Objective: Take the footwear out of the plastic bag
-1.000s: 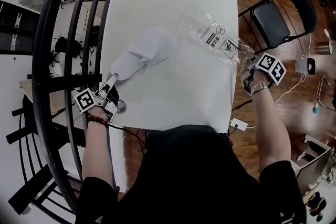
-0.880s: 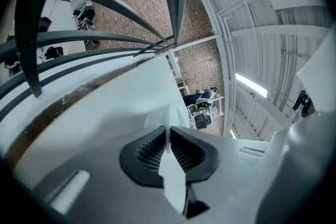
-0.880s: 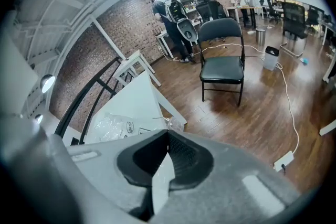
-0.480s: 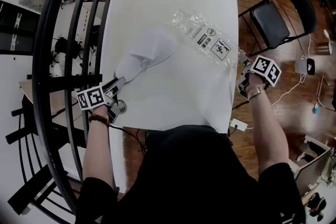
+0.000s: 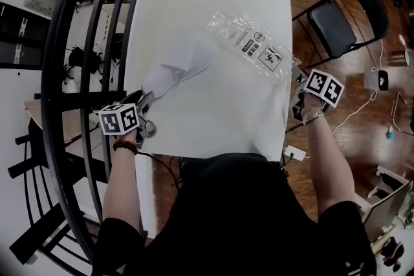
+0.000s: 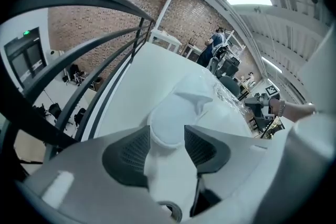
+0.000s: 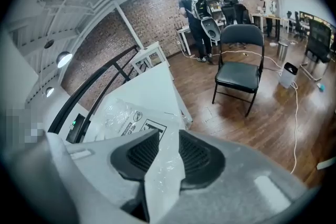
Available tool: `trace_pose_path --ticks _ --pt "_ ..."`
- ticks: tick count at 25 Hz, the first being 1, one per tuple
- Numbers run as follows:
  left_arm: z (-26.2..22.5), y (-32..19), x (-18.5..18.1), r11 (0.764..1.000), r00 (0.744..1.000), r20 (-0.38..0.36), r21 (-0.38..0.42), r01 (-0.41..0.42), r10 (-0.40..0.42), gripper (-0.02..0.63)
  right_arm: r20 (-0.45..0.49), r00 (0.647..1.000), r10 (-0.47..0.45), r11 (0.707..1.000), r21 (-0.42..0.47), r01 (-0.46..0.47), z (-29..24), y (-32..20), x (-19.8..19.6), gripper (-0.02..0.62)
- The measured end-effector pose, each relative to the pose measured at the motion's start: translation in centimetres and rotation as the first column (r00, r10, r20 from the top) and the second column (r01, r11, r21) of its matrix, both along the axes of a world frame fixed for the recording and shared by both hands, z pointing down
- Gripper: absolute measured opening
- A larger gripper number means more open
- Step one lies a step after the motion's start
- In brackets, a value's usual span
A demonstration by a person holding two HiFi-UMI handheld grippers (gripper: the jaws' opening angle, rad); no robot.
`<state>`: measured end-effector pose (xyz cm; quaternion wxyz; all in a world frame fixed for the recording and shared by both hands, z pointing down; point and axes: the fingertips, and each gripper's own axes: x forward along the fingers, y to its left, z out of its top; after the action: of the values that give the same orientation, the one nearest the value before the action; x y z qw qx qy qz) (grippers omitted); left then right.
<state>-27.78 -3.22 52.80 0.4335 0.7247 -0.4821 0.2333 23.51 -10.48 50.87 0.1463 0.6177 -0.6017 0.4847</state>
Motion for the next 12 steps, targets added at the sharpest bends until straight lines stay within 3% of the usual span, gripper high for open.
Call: trace_pose_path --ticks 6,12 --pt "-1.2 0.0 3.0 0.998 0.999 0.026 0.064 0.018 -0.020 0.193 -0.067 0.991 -0.118 0.991 0.055 0.122 -0.9 -0.4 0.1 0.098" --pt "-3.8 2.7 7.9 0.989 0.997 0.061 0.146 0.039 -0.049 0.162 -0.154 0.939 -0.308 0.939 0.108 0.326 -3.0 1.6 -1.6 0.063"
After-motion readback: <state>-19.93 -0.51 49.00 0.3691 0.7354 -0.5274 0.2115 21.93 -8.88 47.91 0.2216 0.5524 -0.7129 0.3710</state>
